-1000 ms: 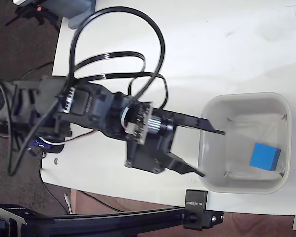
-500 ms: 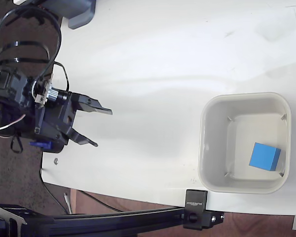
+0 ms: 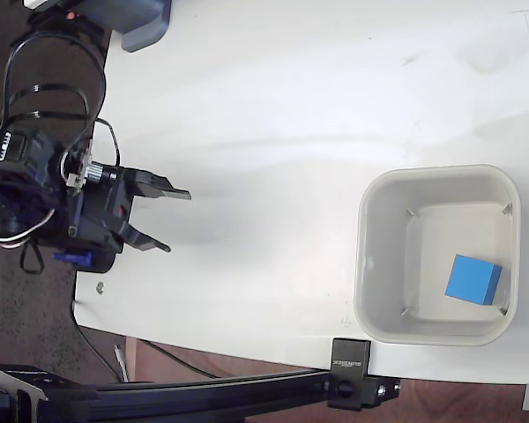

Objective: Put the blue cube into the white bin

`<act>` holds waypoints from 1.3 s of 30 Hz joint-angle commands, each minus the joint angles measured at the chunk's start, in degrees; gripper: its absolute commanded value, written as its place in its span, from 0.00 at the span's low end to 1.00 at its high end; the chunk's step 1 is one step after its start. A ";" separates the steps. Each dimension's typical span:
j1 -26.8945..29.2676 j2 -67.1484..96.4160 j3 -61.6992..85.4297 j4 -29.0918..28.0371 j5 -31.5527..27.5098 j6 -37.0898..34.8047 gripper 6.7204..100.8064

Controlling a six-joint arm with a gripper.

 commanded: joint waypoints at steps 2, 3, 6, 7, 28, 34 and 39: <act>4.39 1.49 -0.44 -0.70 -6.86 -1.58 0.99; 5.89 1.49 -0.44 -0.79 -8.88 -2.29 0.99; 8.88 1.49 -0.44 -0.79 -13.01 -3.60 0.99; 8.88 1.49 -0.44 -0.70 -13.01 -3.60 0.99; 8.70 1.49 -0.44 -0.70 -12.66 -3.25 0.99; 8.79 1.49 -0.44 -0.70 -12.66 -3.25 0.99; 8.79 1.49 -0.44 -0.70 -12.66 -3.25 0.99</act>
